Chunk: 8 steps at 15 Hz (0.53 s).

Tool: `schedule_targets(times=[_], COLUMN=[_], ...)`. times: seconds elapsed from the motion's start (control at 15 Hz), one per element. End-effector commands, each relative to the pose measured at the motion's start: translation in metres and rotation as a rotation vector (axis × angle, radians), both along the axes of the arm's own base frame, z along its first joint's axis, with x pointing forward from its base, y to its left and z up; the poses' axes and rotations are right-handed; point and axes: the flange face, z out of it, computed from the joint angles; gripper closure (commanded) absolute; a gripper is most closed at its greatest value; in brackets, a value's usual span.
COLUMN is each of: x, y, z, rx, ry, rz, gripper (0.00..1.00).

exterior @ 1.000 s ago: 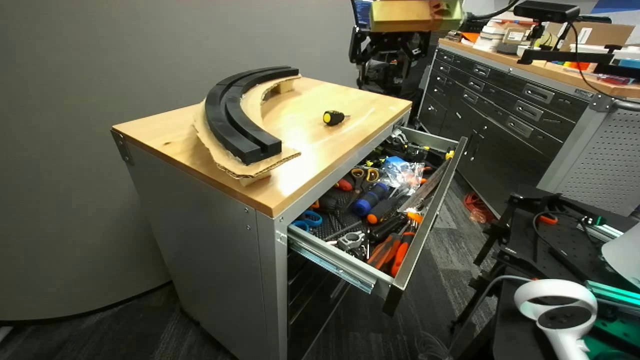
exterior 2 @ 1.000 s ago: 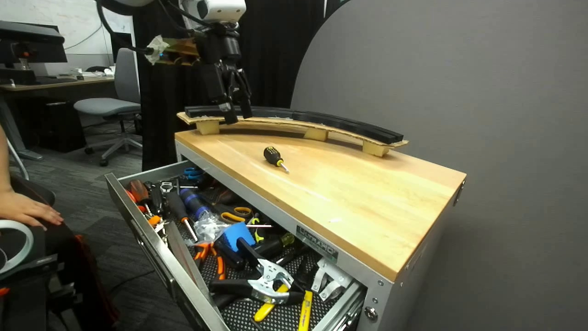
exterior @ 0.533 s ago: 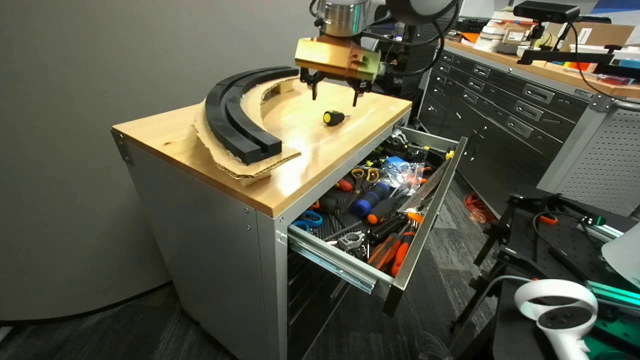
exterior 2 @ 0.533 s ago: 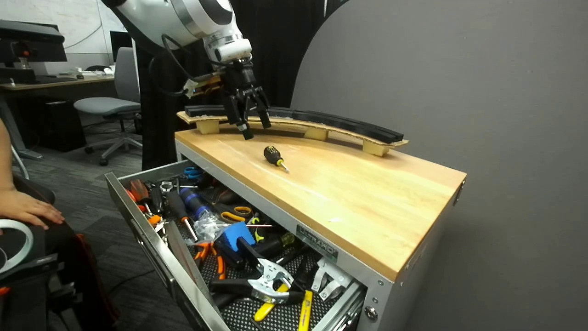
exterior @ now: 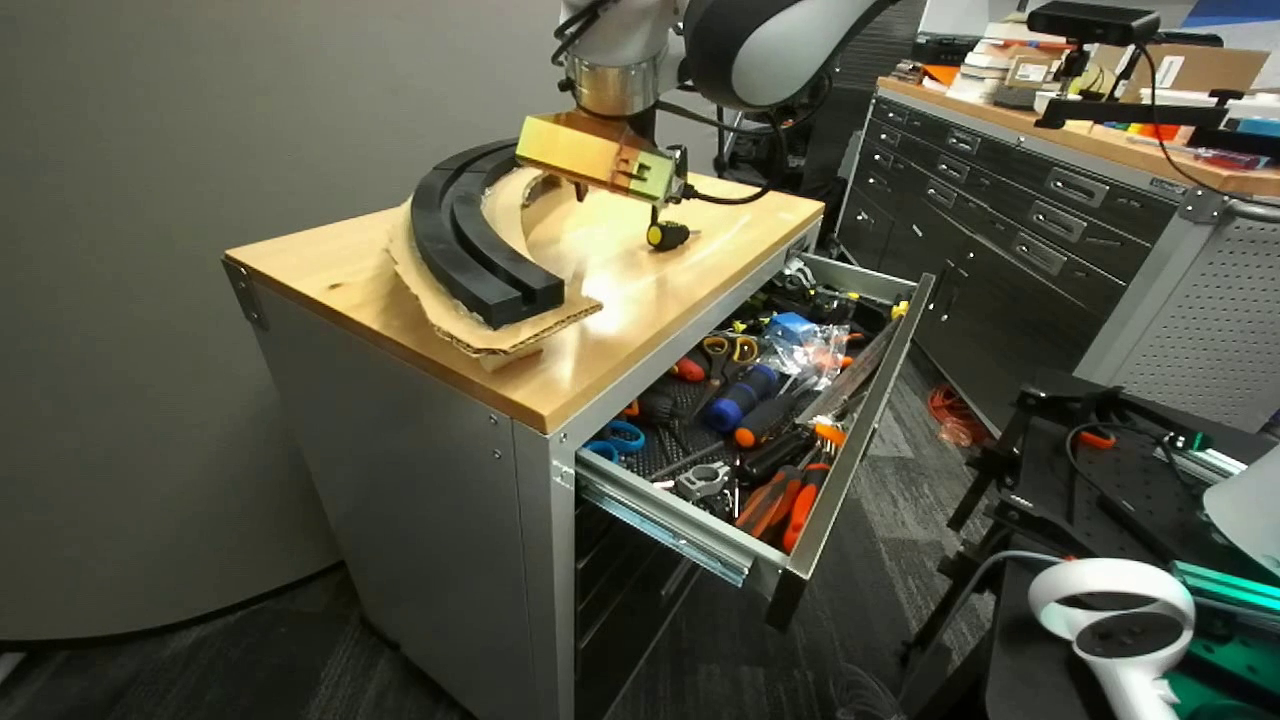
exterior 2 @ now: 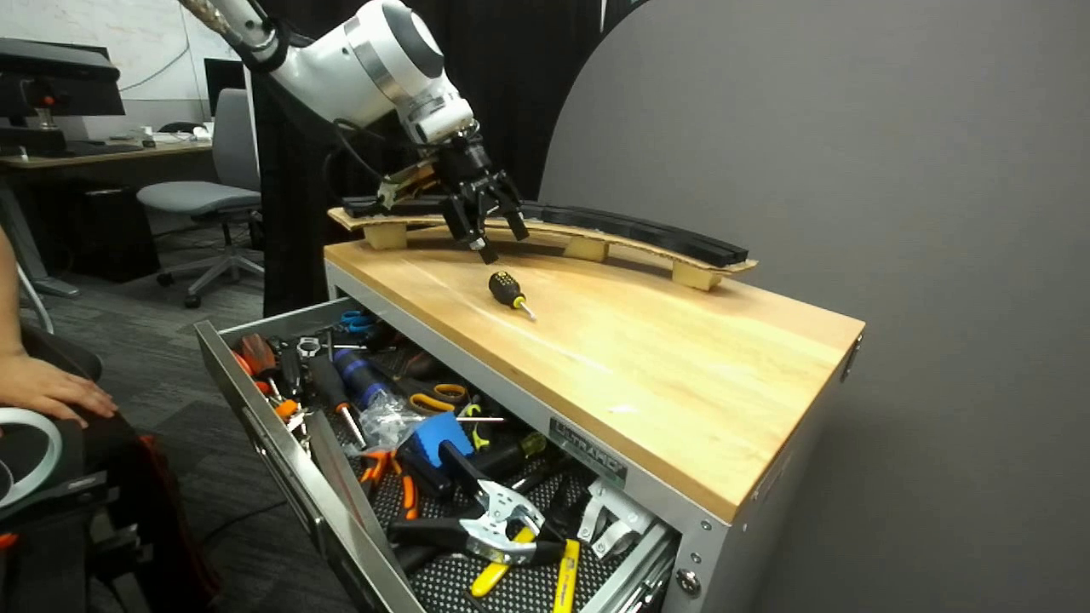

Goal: Put the screwdriver in the open drawer then close the drawer

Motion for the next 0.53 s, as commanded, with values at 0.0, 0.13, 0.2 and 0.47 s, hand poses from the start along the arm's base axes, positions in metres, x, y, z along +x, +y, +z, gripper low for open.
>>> schedule_targets(times=[0.0, 0.13, 0.2, 0.47], x=[0.006, 0.001, -0.001, 0.001], y=[-0.008, -0.01, -0.012, -0.018], z=[0.003, -0.003, -0.007, -0.02], rx=[0.011, 0.057, 0.073, 0.099], ry=[0.07, 0.15, 0.182, 0.209], rz=[-0.052, -0.06, -0.066, -0.101], gripper=[0.0, 0.0, 0.0, 0.0])
